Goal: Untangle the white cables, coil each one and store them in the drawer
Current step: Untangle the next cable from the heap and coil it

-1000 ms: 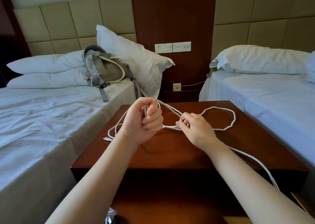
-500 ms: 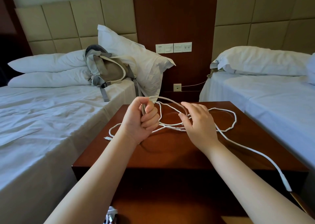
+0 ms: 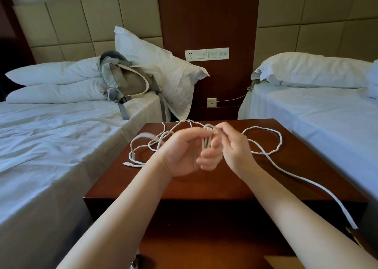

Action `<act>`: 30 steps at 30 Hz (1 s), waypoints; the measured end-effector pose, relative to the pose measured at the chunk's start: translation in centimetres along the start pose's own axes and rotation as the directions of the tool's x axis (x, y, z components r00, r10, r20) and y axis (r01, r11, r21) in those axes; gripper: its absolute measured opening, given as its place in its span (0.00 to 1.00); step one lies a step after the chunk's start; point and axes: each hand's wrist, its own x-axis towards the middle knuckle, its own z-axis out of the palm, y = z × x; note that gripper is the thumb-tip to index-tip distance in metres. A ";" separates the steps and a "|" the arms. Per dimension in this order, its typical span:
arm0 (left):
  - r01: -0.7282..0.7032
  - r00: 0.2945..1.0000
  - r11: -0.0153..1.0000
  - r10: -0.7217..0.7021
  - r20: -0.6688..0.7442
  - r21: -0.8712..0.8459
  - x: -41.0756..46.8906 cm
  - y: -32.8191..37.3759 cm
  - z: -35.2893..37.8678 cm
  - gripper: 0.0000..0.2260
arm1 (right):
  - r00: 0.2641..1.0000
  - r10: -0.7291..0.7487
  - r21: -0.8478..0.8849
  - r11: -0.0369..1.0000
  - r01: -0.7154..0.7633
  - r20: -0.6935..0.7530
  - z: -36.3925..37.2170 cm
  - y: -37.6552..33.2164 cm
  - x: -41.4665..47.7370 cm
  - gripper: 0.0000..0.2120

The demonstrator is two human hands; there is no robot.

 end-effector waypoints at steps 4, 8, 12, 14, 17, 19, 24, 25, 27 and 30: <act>-0.314 0.948 0.925 0.292 -0.128 -0.212 0.0 1.5 0.4 0.09 | 0.978 0.020 -0.067 0.998 -0.006 0.208 0.8 -0.3 -0.3 0.13; -0.578 0.746 0.795 0.423 -0.515 -0.184 0.3 2.1 1.0 0.18 | 0.972 0.063 -0.171 0.985 -0.023 0.228 1.1 -0.1 0.0 0.10; -0.687 0.584 0.719 0.460 -0.669 -0.106 1.5 2.1 1.7 0.17 | 0.966 0.117 -0.211 0.975 -0.068 0.232 1.2 -0.3 0.4 0.10; -0.702 0.536 0.710 0.468 -0.703 -0.062 1.9 1.8 1.9 0.17 | 0.962 0.153 -0.250 0.964 -0.094 0.227 1.1 -0.5 0.7 0.10; -0.732 0.516 0.674 0.458 -0.723 -0.096 1.9 1.6 1.9 0.17 | 0.957 0.182 -0.322 0.941 -0.103 0.227 1.4 -0.7 1.2 0.11; -0.757 0.521 0.638 0.461 -0.718 -0.139 1.7 1.9 1.8 0.18 | 0.950 0.227 -0.354 0.925 -0.140 0.215 1.5 -0.4 1.4 0.11; -0.747 0.579 0.631 0.465 -0.669 -0.208 0.6 2.9 1.6 0.20 | 0.885 0.390 -0.390 0.879 -0.275 0.255 -0.1 0.7 1.6 0.13; -0.743 0.577 0.641 0.469 -0.668 -0.192 0.5 2.9 1.5 0.20 | 0.891 0.371 -0.423 0.874 -0.240 0.261 0.0 0.7 1.7 0.13; -0.739 0.551 0.661 0.481 -0.682 -0.131 0.6 2.7 1.4 0.18 | 0.903 0.344 -0.476 0.858 -0.191 0.256 0.5 0.9 1.7 0.13; -0.752 0.479 0.658 0.494 -0.725 -0.048 0.7 2.7 0.9 0.12 | 0.928 0.278 -0.461 0.877 -0.140 0.248 0.9 1.5 1.2 0.09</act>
